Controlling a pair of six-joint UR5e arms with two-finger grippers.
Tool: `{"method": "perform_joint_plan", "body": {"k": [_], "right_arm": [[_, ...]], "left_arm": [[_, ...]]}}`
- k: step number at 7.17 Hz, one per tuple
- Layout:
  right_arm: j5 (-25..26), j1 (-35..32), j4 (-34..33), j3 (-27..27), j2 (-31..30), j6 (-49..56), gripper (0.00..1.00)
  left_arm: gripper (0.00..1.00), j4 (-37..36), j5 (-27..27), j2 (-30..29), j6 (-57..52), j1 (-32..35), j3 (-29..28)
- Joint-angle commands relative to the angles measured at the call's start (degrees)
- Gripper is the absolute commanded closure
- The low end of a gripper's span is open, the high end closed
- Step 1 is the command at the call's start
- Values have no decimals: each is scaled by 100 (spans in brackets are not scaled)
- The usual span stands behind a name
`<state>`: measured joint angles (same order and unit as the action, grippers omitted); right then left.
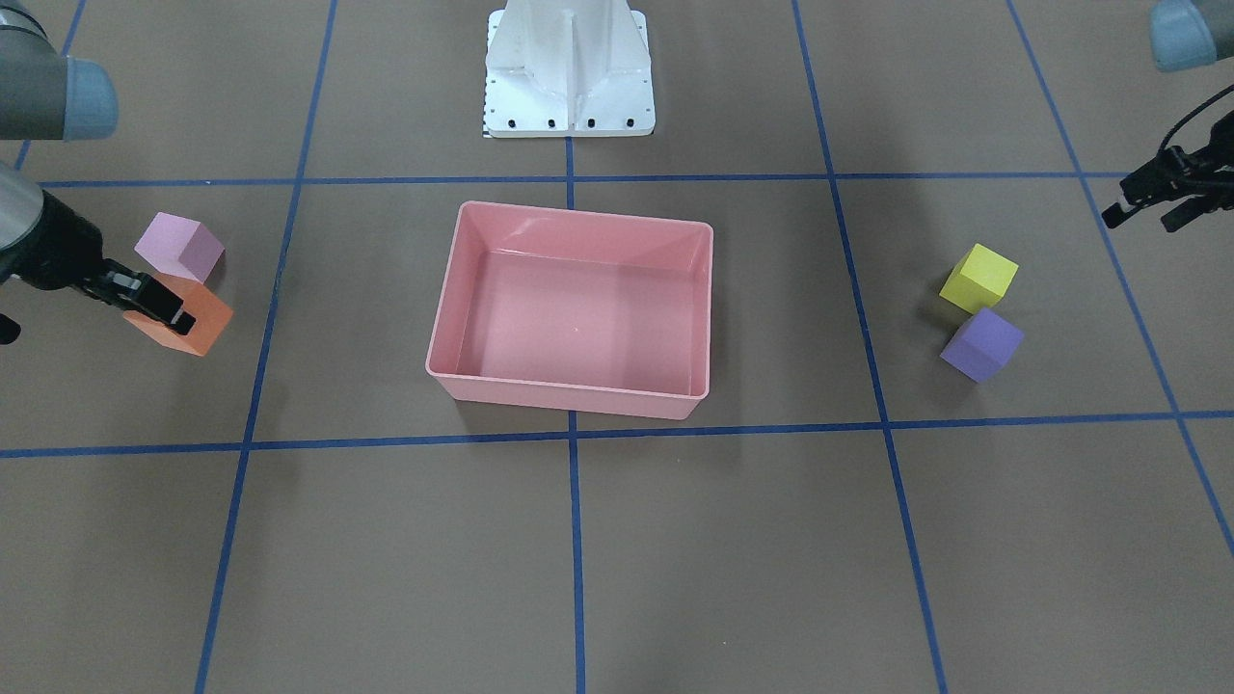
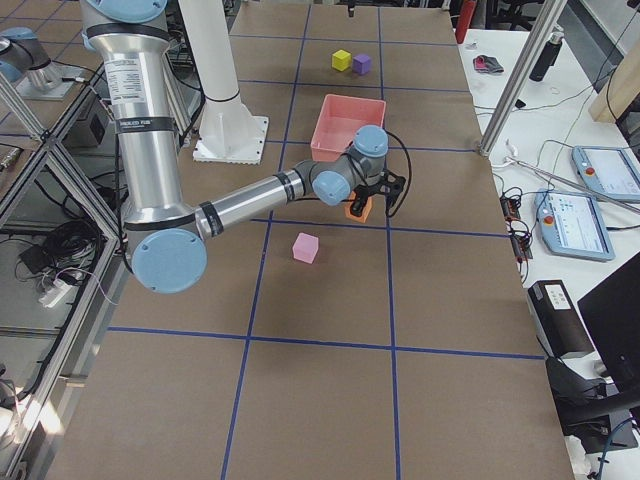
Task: Place blocks into pink bin with both arms
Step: 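Lift the orange cube with the right gripper and carry it over the bin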
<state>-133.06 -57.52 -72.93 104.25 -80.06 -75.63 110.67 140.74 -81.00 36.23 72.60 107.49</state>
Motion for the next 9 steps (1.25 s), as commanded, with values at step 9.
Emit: {"method": "perform_joint_plan", "body": {"k": [9], "right_arm": [[2037,2428,-1514,-352,2794,-2342,100]], "left_arm": [[0,200,-1101,-13,-1425,-1608,-25]]}}
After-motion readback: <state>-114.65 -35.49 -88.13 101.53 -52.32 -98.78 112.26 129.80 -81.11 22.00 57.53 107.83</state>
